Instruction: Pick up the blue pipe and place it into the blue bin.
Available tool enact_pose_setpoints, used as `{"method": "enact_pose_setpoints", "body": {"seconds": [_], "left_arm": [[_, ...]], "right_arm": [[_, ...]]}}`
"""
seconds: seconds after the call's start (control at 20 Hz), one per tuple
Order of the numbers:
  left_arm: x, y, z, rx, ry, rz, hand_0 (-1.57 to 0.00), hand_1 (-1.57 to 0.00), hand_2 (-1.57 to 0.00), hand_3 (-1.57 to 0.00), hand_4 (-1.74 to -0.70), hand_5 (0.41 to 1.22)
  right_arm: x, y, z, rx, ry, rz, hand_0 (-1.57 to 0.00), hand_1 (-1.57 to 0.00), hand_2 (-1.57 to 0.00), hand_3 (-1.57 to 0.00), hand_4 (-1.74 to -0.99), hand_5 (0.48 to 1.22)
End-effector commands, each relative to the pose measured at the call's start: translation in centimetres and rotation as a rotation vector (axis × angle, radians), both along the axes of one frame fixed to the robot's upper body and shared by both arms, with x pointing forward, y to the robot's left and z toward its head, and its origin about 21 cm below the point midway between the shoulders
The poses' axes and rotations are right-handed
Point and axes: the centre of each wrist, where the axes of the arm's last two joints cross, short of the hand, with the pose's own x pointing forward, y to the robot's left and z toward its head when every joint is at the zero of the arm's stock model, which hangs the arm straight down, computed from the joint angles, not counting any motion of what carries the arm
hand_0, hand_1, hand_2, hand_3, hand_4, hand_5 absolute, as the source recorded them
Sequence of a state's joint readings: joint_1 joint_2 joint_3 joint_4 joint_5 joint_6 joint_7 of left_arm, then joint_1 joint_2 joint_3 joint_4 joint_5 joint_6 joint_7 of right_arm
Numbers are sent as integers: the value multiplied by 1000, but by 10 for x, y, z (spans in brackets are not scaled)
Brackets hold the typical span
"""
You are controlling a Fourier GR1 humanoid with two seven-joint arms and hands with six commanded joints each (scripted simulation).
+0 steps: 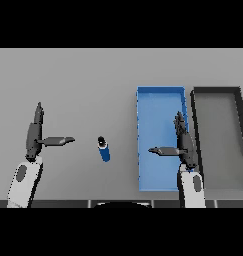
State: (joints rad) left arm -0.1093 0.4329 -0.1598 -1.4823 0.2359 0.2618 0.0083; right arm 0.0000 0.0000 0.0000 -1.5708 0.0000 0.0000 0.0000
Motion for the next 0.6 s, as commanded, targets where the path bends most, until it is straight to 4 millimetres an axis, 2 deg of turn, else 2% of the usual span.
{"method": "enact_pose_setpoints", "body": {"seconds": [0.0, 0.25, 0.3, 0.4, 0.55], "left_arm": [[0, 0, 0, 0, -5, 0, 1, 1, 1, 1, -966, 593], [-5, 1, -1, 2, -12, -2, 1, 1, 1, 1, -966, 593], [-13, 17, -4, 79, -14, -118, 1, 1, 1, 1, -966, 593], [-21, 40, -4, 152, -1, -233, 1, 1, 1, 1, -960, 590], [-24, 43, -8, 170, 7, -299, 1, 1, 1, 1, -961, 595]], "right_arm": [[0, 0, 0, 0, -1, -1, 1, 1, 1, 1, -1205, 629], [-4, 1, -1, 2, -1, -3, 1, 1, 1, 1, -1205, 629], [-14, -12, 5, -141, -99, 29, 1, 1, 1, 1, -1205, 629], [-26, -18, 9, -271, -138, 76, 1, 1, 1, 1, -1197, 627], [-33, -21, 10, -311, -129, 92, 1, 1, 1, 1, -1196, 623]]}}
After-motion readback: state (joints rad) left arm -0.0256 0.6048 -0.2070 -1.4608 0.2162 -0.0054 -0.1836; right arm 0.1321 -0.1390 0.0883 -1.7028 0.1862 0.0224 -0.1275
